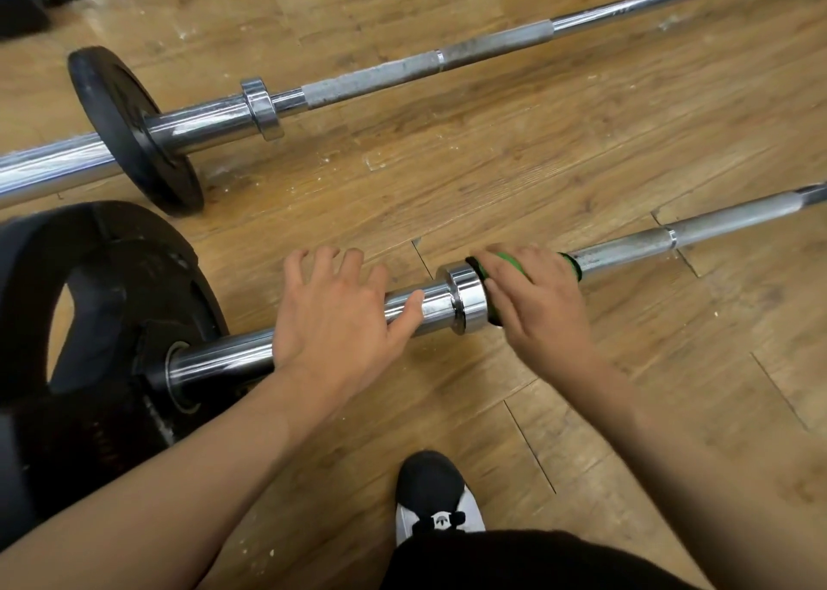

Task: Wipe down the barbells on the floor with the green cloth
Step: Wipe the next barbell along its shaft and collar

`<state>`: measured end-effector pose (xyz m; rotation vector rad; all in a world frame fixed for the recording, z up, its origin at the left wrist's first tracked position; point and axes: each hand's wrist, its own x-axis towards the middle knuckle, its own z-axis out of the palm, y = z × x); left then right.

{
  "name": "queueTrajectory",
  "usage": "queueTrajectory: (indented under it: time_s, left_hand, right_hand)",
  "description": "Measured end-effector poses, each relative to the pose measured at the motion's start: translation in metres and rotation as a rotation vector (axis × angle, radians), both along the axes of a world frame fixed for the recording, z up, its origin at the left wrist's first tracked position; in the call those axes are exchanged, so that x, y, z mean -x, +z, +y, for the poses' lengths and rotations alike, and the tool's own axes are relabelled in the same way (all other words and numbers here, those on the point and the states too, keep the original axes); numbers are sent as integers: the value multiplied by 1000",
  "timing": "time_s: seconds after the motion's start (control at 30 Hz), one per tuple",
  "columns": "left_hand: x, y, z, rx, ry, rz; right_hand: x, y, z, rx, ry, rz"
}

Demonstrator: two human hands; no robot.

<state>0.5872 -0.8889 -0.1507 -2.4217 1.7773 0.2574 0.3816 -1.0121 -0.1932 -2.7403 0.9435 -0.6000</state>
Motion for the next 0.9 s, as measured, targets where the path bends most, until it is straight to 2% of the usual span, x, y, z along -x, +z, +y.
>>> queueTrajectory:
  time_s: [0.07,0.2,0.27,0.37,0.47,0.53,0.7,0.9]
  left_hand:
    - [-2,-1,-3,-6,-5,-1]
    - [-7,-2,-10,4,3,0]
    - [-9,-2,-12,15,1,-1]
    - [-17,0,-18,-2,-20,14]
    - [-25,0,-27,-13,-19,62]
    - [-29,-1,-33,-14,-18,92]
    - [-38,-4,-38,-2,-5,114]
    - [-43,-2,-38,-43,-3,160]
  right_hand:
    - [21,-1,-25,66,-1,61]
    - [27,-4,-50,20,-433,-63]
    - [0,-7,-30,-8,-511,-115]
    - [-26,-9,5,-3,-200,-97]
    - [-15,-6,-15,67,20,-4]
    - [-11,-6,-29,107,18,17]
    - [-34,-12,-19,59,-130,-79]
    - [-35,1,-21,-6,-115,18]
